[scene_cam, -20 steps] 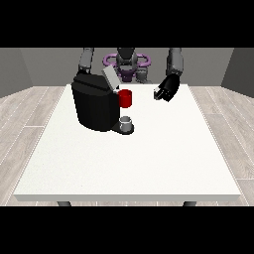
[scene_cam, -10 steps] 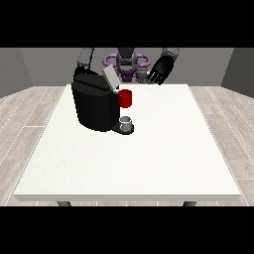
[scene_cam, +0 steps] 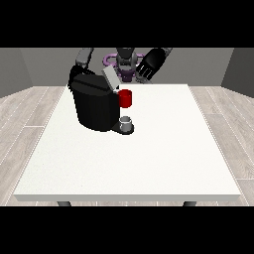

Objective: Insert the coffee pod into the coffee machine and close the lid

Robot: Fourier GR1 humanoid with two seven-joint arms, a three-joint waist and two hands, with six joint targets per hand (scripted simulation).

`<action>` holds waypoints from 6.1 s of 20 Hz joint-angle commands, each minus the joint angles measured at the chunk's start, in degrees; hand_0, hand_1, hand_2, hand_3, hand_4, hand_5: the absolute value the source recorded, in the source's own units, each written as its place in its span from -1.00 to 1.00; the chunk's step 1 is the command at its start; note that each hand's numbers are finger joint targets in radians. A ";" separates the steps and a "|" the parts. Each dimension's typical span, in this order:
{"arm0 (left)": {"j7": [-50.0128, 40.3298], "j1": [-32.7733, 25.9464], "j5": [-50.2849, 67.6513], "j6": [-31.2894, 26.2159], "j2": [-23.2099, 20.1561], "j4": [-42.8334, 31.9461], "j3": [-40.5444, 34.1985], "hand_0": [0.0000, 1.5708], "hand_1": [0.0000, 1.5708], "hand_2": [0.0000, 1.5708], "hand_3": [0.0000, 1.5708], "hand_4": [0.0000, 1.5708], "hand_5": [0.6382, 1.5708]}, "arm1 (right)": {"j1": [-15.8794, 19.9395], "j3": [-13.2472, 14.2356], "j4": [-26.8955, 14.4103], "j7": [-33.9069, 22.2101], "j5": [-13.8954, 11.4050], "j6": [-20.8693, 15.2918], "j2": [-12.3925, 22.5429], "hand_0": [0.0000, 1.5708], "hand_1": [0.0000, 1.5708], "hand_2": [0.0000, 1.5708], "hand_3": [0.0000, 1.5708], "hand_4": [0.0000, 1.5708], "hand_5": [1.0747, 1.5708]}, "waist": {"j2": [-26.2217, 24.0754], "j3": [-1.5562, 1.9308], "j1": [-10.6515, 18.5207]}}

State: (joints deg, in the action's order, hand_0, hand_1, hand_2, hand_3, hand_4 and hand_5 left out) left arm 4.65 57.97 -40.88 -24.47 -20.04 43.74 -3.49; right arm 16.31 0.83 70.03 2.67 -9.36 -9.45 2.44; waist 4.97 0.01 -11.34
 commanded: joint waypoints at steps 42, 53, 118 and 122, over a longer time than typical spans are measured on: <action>2.37 13.62 -1.86 1.75 -7.12 -7.91 -4.84 0.56 0.56 0.61 0.53 -0.52 1.00 | 8.11 1.94 4.03 -3.72 -0.11 -0.60 2.18 -1.00 -1.00 -1.00 -1.00 -1.00 1.00 | 12.68 -0.01 -6.70; 1.13 14.33 -5.41 5.50 -3.76 -7.28 -1.68 0.56 0.56 0.58 0.47 -1.00 1.00 | 10.38 1.48 3.16 -5.37 -0.75 -1.92 0.96 -1.00 -1.00 -1.00 -1.00 -1.00 1.00 | 11.61 0.00 -6.06; 14.33 -8.49 11.45 10.67 11.77 -7.82 -17.05 -1.00 -1.00 -1.00 -1.00 -0.41 1.00 | -5.63 4.50 -0.38 -0.07 2.23 -1.90 -0.31 -1.00 -1.00 -1.00 -1.00 -1.00 1.00 | -10.17 -0.16 9.16; 16.64 -16.90 16.92 8.11 16.19 -9.20 -20.44 -1.00 -1.00 -1.00 -1.00 -0.65 1.00 | -5.62 5.27 1.38 -0.14 4.82 2.01 1.55 -1.00 -1.00 -1.00 -1.00 -1.00 1.00 | -17.03 -0.08 14.77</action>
State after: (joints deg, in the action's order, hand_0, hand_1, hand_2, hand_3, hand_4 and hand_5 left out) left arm 19.33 47.72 -29.40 -14.41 -8.04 35.44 -20.42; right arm 11.18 5.22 70.48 2.68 -6.65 -9.57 3.32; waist -6.51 -0.11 -1.39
